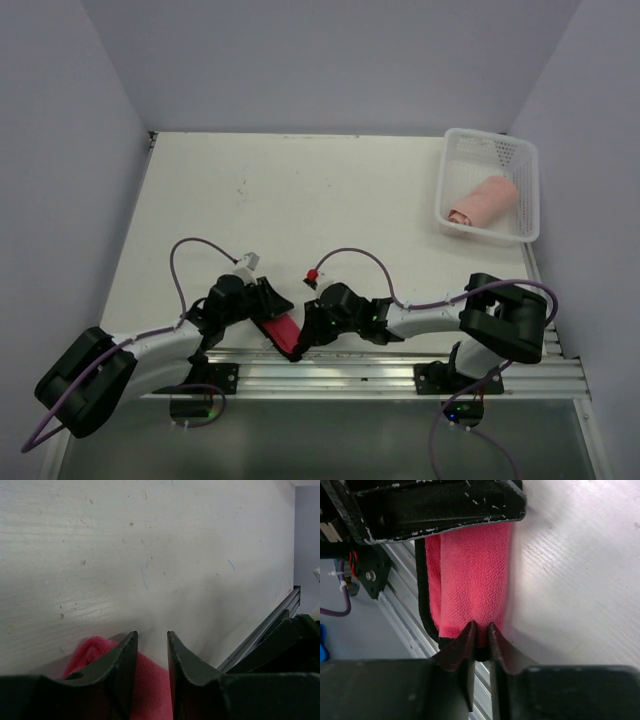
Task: Roll the towels
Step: Roll the towel
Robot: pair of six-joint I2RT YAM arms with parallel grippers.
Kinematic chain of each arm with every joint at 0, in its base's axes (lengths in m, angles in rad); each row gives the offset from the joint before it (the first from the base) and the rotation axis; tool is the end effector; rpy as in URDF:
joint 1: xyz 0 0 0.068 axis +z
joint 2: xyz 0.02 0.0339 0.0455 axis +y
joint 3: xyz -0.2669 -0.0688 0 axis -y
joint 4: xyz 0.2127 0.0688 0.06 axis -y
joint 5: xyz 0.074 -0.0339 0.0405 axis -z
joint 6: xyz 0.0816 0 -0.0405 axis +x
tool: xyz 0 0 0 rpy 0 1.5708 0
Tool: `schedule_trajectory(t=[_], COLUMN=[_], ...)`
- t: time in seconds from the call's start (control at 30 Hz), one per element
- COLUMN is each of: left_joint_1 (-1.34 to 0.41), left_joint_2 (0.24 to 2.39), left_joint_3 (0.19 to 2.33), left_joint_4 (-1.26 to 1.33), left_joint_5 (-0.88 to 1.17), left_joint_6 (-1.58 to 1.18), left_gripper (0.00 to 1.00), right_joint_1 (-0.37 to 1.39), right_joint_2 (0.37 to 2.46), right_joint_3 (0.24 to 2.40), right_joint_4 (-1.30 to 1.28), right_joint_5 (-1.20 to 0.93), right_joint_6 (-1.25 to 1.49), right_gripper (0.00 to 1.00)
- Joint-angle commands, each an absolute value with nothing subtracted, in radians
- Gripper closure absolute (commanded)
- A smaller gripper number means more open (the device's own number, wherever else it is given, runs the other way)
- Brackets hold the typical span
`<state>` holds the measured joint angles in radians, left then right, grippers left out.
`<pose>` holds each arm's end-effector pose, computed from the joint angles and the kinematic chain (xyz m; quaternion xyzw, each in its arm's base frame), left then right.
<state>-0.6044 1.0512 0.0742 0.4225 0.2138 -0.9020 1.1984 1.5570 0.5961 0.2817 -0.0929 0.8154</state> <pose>0.1440 -0.1205 0.1215 -0.0774 0.8668 -0.3989 0.2892 0.1051 0.2898 0.1429 -0.1912 0.8810 0.3864 0.1948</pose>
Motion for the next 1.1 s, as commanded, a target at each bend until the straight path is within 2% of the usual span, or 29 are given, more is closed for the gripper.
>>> schedule_trajectory(t=[0.0,0.07,0.1,0.27,0.37,0.6,0.83,1.07], left_joint_1=[-0.606,-0.606,-0.606,-0.606,-0.606,-0.600,-0.581,-0.572], left_joint_2=[1.043,1.042,1.042,1.040,1.029,1.041,1.140,1.210], left_joint_3=[0.037,0.043,0.046,0.083,0.130,0.359,0.583,0.592], left_joint_4=[0.327,0.322,0.319,0.290,0.253,0.135,0.081,0.139], left_joint_5=[0.155,0.156,0.156,0.150,0.138,0.083,0.084,0.136], left_joint_6=[-0.874,-0.874,-0.873,-0.854,-0.838,-0.756,-0.677,-0.701], left_gripper=[0.66,0.66,0.66,0.66,0.65,0.62,0.62,0.62], right_joint_1=[1.219,1.220,1.220,1.223,1.238,1.353,1.391,1.397], right_joint_2=[1.583,1.586,1.583,1.556,1.514,1.451,1.515,1.617], right_joint_3=[0.600,0.604,0.609,0.618,0.623,0.705,0.779,0.828], right_joint_4=[0.284,0.276,0.273,0.220,0.158,0.006,-0.041,-0.041], right_joint_5=[-0.156,-0.152,-0.149,-0.094,0.018,0.420,0.638,0.756], right_joint_6=[0.819,0.816,0.813,0.784,0.743,0.608,0.489,0.381], right_gripper=[0.89,0.99,1.00,1.00,1.00,1.00,1.00,1.00])
